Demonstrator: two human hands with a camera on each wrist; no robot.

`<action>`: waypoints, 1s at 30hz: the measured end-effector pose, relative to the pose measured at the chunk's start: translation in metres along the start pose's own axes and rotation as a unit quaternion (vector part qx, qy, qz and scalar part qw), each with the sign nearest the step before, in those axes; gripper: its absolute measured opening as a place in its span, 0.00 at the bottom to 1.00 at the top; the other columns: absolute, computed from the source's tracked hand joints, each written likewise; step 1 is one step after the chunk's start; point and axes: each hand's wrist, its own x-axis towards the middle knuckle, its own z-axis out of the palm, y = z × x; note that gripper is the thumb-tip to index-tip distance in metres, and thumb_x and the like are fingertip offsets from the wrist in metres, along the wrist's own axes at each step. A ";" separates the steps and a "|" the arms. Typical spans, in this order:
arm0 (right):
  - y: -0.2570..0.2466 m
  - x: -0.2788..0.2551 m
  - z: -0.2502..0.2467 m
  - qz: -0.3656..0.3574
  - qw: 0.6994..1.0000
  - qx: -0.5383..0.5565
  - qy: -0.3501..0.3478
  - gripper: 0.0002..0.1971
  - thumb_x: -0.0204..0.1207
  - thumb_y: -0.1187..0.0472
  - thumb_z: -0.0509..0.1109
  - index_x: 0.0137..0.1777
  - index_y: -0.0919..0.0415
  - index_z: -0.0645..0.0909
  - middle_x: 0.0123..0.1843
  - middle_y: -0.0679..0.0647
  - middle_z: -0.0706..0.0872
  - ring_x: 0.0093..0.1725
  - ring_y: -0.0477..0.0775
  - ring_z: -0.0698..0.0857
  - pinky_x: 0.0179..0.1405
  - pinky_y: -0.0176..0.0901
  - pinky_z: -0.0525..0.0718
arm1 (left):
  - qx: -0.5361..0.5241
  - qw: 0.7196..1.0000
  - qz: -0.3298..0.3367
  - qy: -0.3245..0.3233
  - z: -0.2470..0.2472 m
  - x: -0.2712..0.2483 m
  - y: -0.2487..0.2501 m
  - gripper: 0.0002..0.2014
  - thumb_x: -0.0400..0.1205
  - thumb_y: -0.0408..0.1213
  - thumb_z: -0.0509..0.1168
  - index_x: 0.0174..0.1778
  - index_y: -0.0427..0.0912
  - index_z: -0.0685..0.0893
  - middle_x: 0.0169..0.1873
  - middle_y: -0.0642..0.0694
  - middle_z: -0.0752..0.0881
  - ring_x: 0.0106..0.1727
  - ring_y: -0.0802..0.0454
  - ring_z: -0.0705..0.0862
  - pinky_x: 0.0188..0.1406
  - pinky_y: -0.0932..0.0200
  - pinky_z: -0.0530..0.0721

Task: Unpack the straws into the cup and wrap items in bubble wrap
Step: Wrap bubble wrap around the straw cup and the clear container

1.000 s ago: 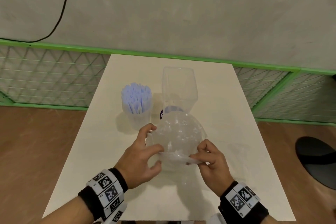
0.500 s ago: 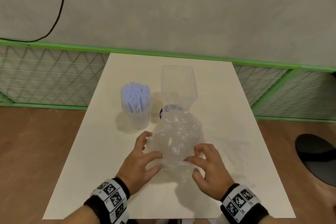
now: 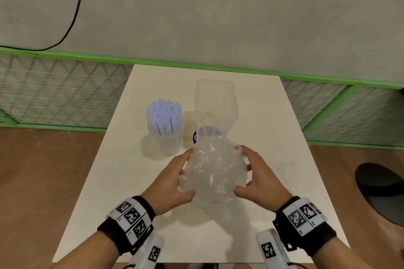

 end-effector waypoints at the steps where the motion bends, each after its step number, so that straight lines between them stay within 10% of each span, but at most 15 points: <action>1: 0.000 0.003 -0.003 0.001 1.000 -0.003 -0.021 0.51 0.59 0.58 0.83 0.79 0.35 0.58 0.67 0.34 0.68 0.62 0.35 0.73 0.53 0.30 0.78 | 0.018 1.000 -0.006 -0.021 0.000 0.004 0.001 0.51 0.71 0.39 0.77 0.84 0.65 0.53 0.70 0.63 0.71 0.60 0.60 0.78 0.59 0.72 0.76; 10: -0.012 0.034 -0.023 0.006 0.981 0.005 -0.195 0.68 0.45 0.54 0.91 0.80 0.25 0.49 0.73 0.45 0.72 0.74 0.47 0.73 0.74 0.55 0.76 | 0.033 0.991 -0.001 -0.130 -0.010 0.029 0.015 0.51 0.64 0.32 0.80 0.76 0.64 0.58 0.55 0.72 0.68 0.58 0.71 0.76 0.52 0.77 0.76; 16: -0.018 0.043 -0.030 0.001 0.965 0.036 -0.258 0.70 0.46 0.59 0.93 0.80 0.28 0.49 0.75 0.41 0.73 0.75 0.44 0.74 0.76 0.54 0.74 | 0.032 0.986 -0.014 -0.164 -0.016 0.037 0.017 0.50 0.62 0.35 0.84 0.67 0.69 0.57 0.59 0.67 0.70 0.63 0.65 0.77 0.57 0.75 0.77; 20: -0.023 0.045 -0.033 0.007 0.966 0.017 -0.259 0.68 0.44 0.55 0.92 0.76 0.22 0.51 0.75 0.42 0.66 0.77 0.47 0.69 0.76 0.57 0.72 | 0.042 0.984 -0.021 -0.171 -0.020 0.042 0.021 0.61 0.58 0.37 0.87 0.78 0.62 0.53 0.69 0.63 0.64 0.71 0.61 0.73 0.71 0.63 0.77; 30: -0.019 0.055 -0.035 0.022 0.958 -0.041 -0.282 0.62 0.44 0.49 0.91 0.76 0.30 0.56 0.69 0.31 0.63 0.74 0.38 0.69 0.76 0.48 0.73 | 0.058 0.976 -0.035 -0.207 -0.019 0.050 0.014 0.53 0.59 0.37 0.87 0.72 0.66 0.61 0.53 0.67 0.85 0.54 0.72 0.84 0.54 0.75 0.79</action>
